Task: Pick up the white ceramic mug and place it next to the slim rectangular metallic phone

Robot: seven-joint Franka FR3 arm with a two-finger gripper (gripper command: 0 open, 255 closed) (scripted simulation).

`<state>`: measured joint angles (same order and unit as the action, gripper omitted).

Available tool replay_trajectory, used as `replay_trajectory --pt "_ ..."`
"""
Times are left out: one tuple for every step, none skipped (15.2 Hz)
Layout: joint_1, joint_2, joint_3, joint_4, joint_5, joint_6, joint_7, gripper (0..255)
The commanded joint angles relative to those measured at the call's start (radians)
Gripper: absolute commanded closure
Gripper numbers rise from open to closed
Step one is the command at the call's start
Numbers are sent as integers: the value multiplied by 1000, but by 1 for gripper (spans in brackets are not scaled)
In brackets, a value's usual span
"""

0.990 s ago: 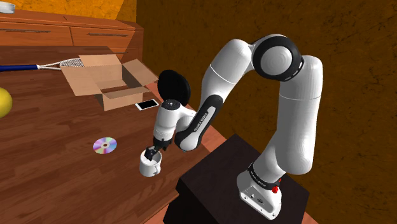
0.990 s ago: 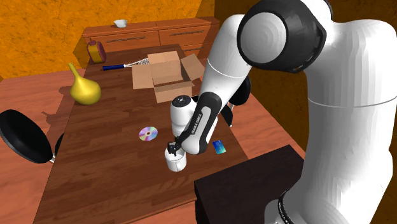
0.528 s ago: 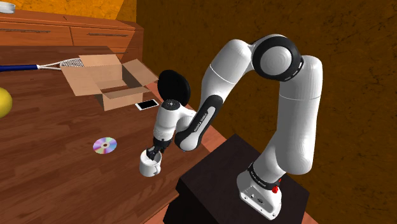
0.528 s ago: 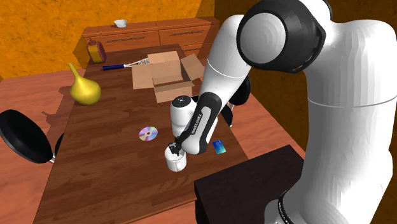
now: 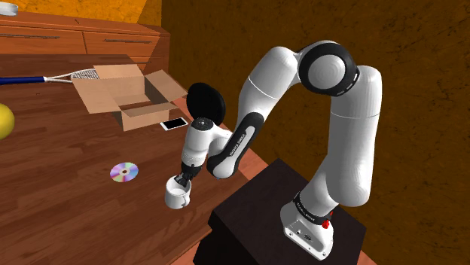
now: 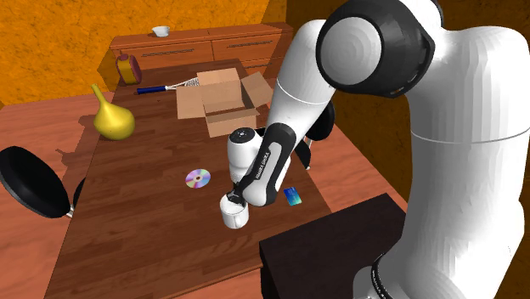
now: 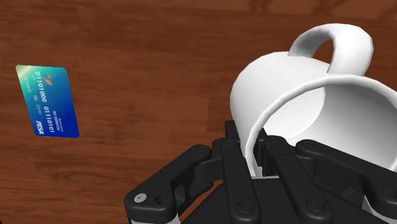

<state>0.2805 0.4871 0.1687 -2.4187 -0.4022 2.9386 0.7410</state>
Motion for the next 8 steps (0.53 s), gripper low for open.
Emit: replay_trajectory --pt "0 0 0 0 0 0 0 255" --pt "-9 -15 11 -5 7 -10 -6 255" --pt "-18 -30 22 -11 14 -21 -13 255" --pt "-28 -45 33 -16 23 -32 -19 255" --pt "-37 -60 44 -20 31 -43 -27 255" --pt "-47 -75 56 -25 40 -54 -34 255" --pt "-56 -90 67 -29 50 -65 -42 255" --pt "-65 -105 79 -34 60 -76 -50 255"
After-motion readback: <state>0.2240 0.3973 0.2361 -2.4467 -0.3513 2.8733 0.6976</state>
